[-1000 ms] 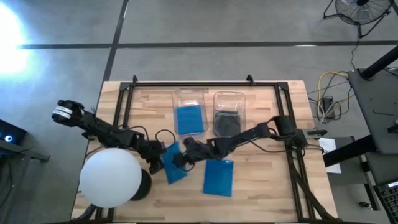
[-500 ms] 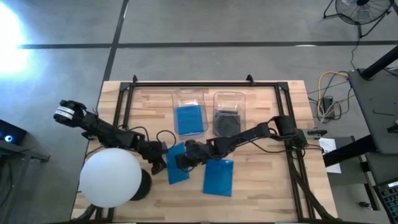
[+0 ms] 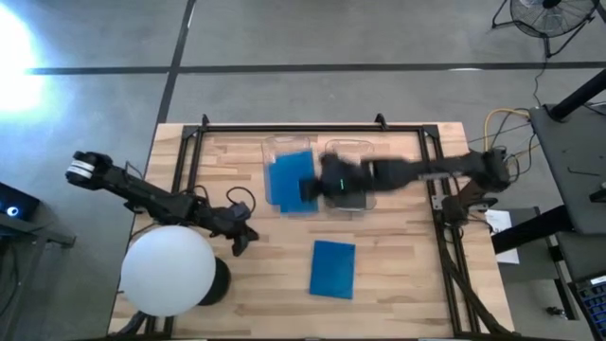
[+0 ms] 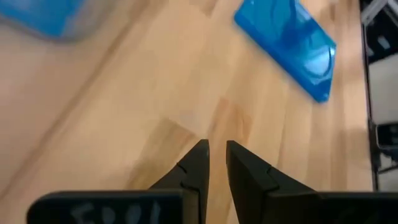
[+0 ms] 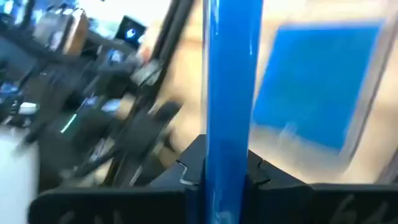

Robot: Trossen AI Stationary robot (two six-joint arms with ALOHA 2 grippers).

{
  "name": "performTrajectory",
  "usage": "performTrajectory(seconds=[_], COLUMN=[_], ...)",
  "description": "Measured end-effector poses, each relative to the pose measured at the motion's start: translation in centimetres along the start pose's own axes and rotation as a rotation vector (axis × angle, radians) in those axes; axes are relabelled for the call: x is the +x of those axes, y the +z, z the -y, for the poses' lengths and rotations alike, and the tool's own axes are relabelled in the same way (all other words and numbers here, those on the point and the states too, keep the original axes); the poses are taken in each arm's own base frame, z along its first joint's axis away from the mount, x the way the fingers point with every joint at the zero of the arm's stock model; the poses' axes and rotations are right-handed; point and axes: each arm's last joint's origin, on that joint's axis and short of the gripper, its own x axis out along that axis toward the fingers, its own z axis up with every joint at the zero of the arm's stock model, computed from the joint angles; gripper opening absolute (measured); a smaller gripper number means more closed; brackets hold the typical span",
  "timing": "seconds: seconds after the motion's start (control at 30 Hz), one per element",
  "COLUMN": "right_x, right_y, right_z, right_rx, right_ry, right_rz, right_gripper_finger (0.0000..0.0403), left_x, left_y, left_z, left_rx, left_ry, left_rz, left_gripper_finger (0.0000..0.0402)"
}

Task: Pick & place jewel cases by type
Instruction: Put the blue CD case into the left transparent bin

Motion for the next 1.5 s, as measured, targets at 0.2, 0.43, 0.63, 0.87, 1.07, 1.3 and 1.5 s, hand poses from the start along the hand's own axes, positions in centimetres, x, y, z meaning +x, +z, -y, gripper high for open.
performTrajectory(seconds=[0.2,0.43,0.63,0.87,1.07,1.3,1.5], right_x=[4.5,7.0,1.6,-4.8,-5.1,-2.7,-1.0], right_y=[6.3,5.9,4.8,-6.1,-16.8,-22.2,-23.7], right_z=[4.5,5.9,5.8,5.1,7.1,10.7,12.3], right_rx=[0.056,0.097,-0.059,-0.107,0.143,0.342,0.3], right_ry=[-0.029,-0.06,-0.337,-0.537,-0.473,-0.38,-0.421], right_rz=[-0.104,-0.214,-0.2,-0.413,-0.447,-0.365,-0.314], right_gripper_finger=[0.0106,0.0217,0.0259,0.027,0.0261,0.0267,0.0275], left_x=[0.0,0.0,0.0,0.0,1.5,6.2,10.5], left_y=[0.2,0.2,0.2,0.5,1.1,1.7,3.0], left_z=[0.0,0.1,0.0,0.5,1.5,3.6,5.6], left_rx=[-0.019,-0.028,-0.044,-0.068,-0.071,0.006,0.063], left_ry=[-0.002,-0.004,0.001,-0.073,-0.187,-0.21,-0.164], left_rz=[0.023,0.023,0.03,0.029,0.056,-0.116,-0.172], left_gripper_finger=[0.0037,0.0037,0.0037,0.0037,0.0037,0.0037,0.0037])
